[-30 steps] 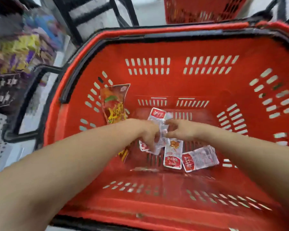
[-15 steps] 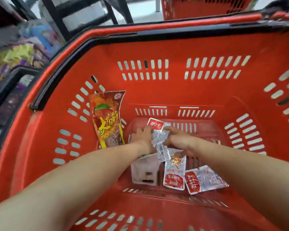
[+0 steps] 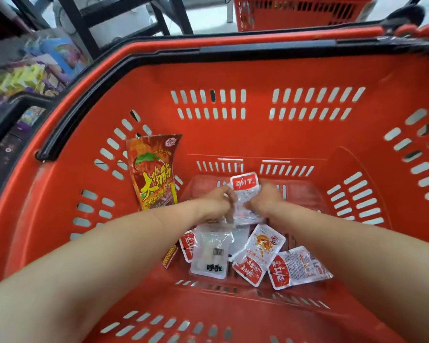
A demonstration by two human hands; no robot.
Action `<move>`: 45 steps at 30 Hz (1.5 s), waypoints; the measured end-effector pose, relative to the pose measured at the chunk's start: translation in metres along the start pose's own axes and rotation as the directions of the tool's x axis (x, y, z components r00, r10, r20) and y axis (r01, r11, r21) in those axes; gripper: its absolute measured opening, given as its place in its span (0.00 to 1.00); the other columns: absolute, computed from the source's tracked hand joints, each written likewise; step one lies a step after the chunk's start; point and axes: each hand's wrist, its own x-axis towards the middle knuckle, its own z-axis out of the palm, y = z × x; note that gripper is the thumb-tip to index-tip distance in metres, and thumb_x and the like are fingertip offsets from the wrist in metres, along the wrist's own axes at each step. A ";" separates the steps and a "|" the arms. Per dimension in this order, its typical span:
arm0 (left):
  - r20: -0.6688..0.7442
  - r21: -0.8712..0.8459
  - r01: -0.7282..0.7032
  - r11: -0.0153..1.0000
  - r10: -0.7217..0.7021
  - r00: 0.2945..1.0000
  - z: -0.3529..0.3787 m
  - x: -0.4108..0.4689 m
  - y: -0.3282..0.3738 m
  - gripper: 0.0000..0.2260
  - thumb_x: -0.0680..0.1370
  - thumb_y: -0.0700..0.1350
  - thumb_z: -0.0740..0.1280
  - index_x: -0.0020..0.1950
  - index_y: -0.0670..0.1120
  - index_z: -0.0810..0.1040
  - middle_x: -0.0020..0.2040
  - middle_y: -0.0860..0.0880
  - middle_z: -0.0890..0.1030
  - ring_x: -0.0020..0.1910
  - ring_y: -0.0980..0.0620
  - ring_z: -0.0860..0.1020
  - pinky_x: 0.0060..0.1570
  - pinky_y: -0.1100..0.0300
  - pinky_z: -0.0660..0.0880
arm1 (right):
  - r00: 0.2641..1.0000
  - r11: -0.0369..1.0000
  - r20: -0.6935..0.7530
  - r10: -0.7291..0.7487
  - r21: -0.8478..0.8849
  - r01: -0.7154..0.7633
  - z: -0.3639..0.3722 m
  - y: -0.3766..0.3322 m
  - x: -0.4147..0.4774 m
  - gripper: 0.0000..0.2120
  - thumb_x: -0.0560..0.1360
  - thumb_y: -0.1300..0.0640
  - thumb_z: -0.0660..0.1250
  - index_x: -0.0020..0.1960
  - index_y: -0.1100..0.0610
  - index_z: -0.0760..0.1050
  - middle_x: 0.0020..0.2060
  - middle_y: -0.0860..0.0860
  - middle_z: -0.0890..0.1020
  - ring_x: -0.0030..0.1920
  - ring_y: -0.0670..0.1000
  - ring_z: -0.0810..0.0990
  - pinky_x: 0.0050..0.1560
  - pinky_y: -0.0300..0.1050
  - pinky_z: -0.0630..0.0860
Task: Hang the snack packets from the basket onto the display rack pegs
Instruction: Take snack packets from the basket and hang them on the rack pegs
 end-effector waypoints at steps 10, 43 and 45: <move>0.000 0.710 0.103 0.697 -0.146 0.989 0.012 -0.014 -0.015 0.53 0.64 0.60 0.79 0.78 0.46 0.51 0.75 0.43 0.64 0.71 0.40 0.67 0.67 0.52 0.68 | 0.983 0.967 0.118 0.141 -0.229 -0.111 -0.048 0.015 0.000 0.03 0.76 0.62 0.68 0.45 0.61 0.75 0.37 0.54 0.82 0.34 0.50 0.81 0.30 0.39 0.74; 0.090 0.302 -0.154 0.941 0.133 0.987 0.012 -0.004 0.038 0.16 0.72 0.49 0.75 0.56 0.48 0.77 0.54 0.51 0.81 0.52 0.49 0.79 0.52 0.56 0.76 | 0.961 0.891 0.226 -0.161 -0.386 0.240 -0.104 -0.023 -0.035 0.30 0.69 0.66 0.75 0.65 0.51 0.66 0.51 0.51 0.78 0.49 0.51 0.78 0.44 0.41 0.75; 0.183 0.685 -0.269 0.677 0.197 0.963 0.031 -0.009 0.027 0.21 0.72 0.58 0.72 0.60 0.48 0.76 0.60 0.49 0.77 0.58 0.48 0.75 0.55 0.55 0.74 | 0.968 0.854 0.220 -0.121 -0.473 0.215 -0.116 -0.022 -0.040 0.36 0.68 0.68 0.75 0.68 0.49 0.61 0.54 0.52 0.76 0.51 0.53 0.78 0.41 0.42 0.76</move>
